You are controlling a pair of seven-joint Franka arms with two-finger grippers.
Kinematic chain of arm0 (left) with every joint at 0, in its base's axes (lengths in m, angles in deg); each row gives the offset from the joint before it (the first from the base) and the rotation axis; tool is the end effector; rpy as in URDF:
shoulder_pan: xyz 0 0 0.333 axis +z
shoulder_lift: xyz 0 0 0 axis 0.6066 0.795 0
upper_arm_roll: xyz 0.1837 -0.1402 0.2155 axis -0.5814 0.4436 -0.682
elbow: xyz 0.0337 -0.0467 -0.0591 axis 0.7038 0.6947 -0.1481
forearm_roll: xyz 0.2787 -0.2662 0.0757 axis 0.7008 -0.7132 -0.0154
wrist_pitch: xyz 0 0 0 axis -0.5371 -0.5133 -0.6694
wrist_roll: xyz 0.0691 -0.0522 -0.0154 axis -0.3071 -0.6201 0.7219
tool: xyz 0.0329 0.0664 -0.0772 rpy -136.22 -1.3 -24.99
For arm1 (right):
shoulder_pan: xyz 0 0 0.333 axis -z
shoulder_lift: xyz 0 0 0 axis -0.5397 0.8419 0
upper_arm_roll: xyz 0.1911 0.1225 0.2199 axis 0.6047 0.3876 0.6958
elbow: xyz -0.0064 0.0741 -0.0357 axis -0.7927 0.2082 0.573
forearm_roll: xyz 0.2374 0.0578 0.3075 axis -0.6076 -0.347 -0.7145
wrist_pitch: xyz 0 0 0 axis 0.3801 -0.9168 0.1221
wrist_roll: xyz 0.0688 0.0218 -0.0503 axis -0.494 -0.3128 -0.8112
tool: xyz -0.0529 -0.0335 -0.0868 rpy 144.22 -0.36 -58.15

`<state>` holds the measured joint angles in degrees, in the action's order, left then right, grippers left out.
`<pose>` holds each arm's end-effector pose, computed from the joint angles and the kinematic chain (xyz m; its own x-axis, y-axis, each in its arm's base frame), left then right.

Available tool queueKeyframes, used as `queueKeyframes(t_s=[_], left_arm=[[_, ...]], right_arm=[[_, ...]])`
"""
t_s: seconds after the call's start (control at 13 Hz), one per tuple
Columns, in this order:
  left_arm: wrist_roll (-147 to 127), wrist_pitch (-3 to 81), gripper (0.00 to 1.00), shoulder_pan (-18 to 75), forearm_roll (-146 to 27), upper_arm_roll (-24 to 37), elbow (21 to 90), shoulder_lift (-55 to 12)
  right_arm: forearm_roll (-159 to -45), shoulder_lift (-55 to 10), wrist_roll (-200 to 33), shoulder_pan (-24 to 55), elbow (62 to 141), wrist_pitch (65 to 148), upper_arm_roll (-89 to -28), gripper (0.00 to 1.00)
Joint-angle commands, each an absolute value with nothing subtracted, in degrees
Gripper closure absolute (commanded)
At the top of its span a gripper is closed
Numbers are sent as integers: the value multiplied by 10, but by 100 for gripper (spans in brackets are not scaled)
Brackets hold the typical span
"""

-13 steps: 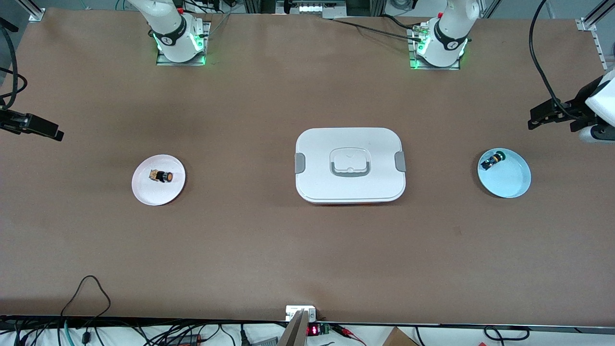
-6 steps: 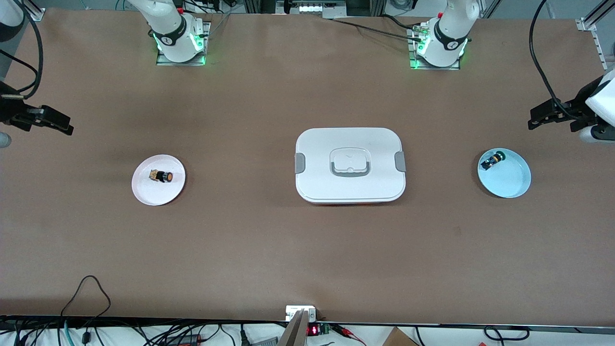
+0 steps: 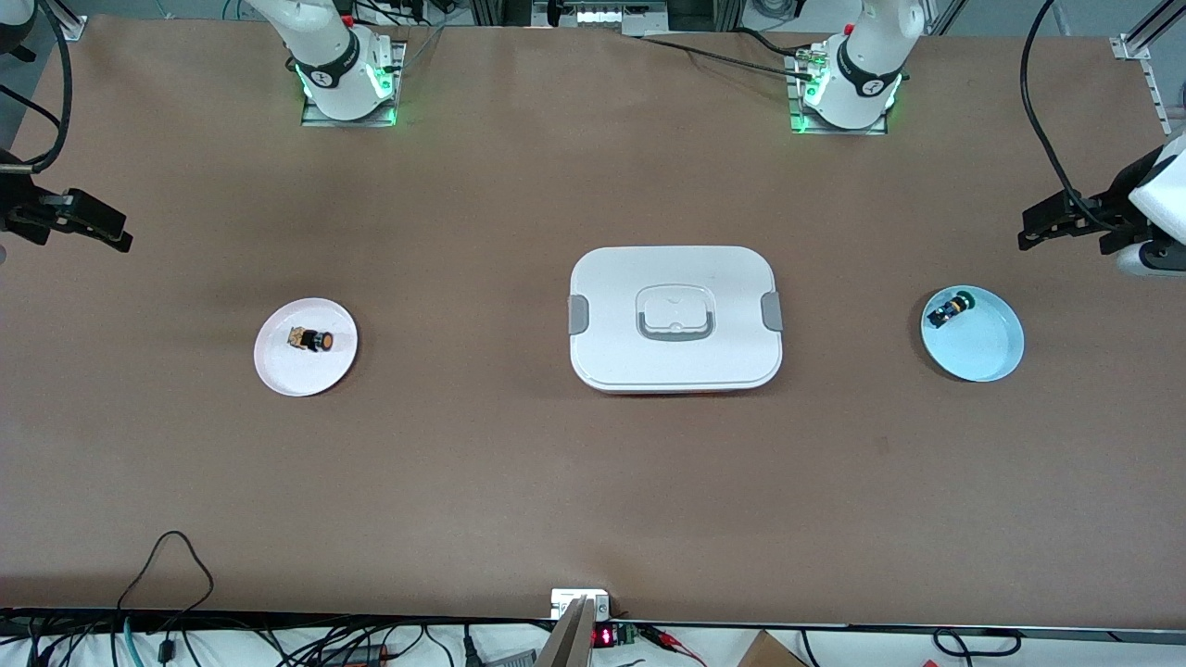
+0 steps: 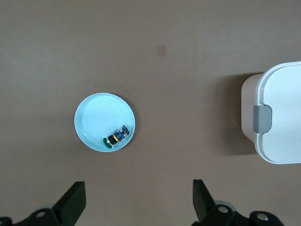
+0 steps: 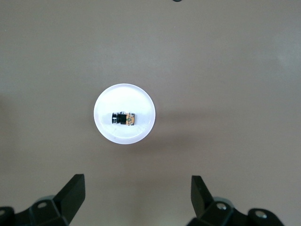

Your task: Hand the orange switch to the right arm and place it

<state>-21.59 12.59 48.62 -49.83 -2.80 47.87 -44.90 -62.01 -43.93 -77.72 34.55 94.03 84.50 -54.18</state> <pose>0.5622 0.0264 0.5851 0.9961 -0.0464 -0.0755 -0.0466 -0.9989 -0.0003 0.5681 -0.0365 0.5982 0.9978 -0.0666 -0.0021 -0.0664 -0.9964 0.0531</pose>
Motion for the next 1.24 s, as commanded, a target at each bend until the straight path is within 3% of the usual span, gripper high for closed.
queueKeyframes(t_s=[0.0, 1.16], left_arm=[[-217, 123, 0, 482, -507, -32, 461, -439], [-217, 123, 0, 482, -507, -32, 461, -437]], right_arm=[[-620, -450, -787, 346, 932, 837, -541, 0], [-620, -449, -797, 346, 929, 784, -525, 0]])
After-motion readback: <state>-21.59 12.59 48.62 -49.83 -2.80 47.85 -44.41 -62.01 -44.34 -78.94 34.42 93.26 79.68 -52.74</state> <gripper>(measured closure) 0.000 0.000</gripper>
